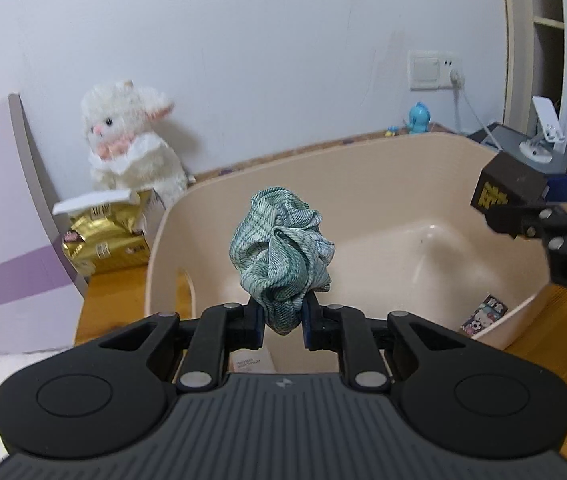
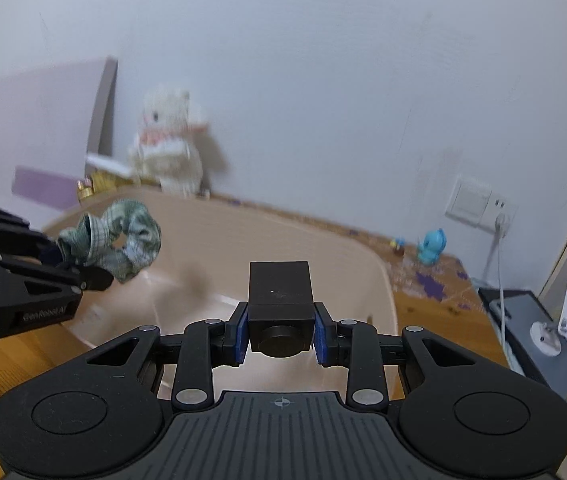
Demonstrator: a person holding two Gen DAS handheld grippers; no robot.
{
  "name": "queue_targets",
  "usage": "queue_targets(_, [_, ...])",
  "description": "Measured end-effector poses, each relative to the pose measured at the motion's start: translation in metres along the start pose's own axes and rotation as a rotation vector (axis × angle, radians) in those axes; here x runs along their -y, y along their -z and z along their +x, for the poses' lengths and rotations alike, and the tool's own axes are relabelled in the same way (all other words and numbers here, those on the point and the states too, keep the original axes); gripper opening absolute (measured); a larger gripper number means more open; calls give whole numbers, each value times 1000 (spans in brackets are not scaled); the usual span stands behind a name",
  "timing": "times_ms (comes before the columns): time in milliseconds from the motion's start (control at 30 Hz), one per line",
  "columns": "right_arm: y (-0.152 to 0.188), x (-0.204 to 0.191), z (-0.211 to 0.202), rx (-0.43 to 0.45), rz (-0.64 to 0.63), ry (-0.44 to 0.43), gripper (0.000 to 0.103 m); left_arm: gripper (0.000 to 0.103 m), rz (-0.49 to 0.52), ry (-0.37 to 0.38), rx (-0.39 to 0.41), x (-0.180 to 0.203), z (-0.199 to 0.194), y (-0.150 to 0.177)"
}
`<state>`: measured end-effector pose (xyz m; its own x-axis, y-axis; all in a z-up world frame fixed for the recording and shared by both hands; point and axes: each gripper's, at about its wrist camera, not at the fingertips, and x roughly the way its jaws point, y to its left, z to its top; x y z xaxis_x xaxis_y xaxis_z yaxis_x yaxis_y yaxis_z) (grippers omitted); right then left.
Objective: Organize objects
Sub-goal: 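Lift the cloth and cube over the bin and open both tools, then grasp the green-wrapped bag with the left tool while the right tool grasps the orange sock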
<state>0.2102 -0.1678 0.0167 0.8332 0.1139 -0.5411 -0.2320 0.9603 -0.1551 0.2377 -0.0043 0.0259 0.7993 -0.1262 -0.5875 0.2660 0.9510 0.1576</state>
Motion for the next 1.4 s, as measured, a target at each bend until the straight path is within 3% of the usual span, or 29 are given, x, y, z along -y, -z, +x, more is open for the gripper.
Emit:
queue_targets(133, [3, 0, 11, -30, -10, 10, 30, 30, -14, 2, -4, 0, 2, -1])
queue_targets(167, [4, 1, 11, -31, -1, 11, 39, 34, -11, 4, -1, 0, 0, -1])
queue_targets(233, [5, 6, 7, -25, 32, 11, 44, 61, -23, 0, 13, -4, -5, 0])
queue_targets(333, [6, 11, -6, -8, 79, 5, 60, 82, -51, 21, 38, -11, -17, 1])
queue_targets(467, [5, 12, -29, 36, 79, 31, 75, 89, -33, -7, 60, -12, -33, 5])
queue_targets(667, [7, 8, -63, 69, 105, 1, 96, 96, -41, -19, 94, -18, -64, 18])
queue_targets(833, [16, -4, -84, 61, 78, -18, 101, 96, -67, 34, 71, -27, -83, 36])
queue_targets(1000, [33, -15, -92, 9, 59, -40, 103, 96, -61, 41, 46, -32, -93, 57])
queue_targets(1400, [76, -31, -73, -154, 26, -74, 103, 96, -51, 87, -40, -33, -90, 105])
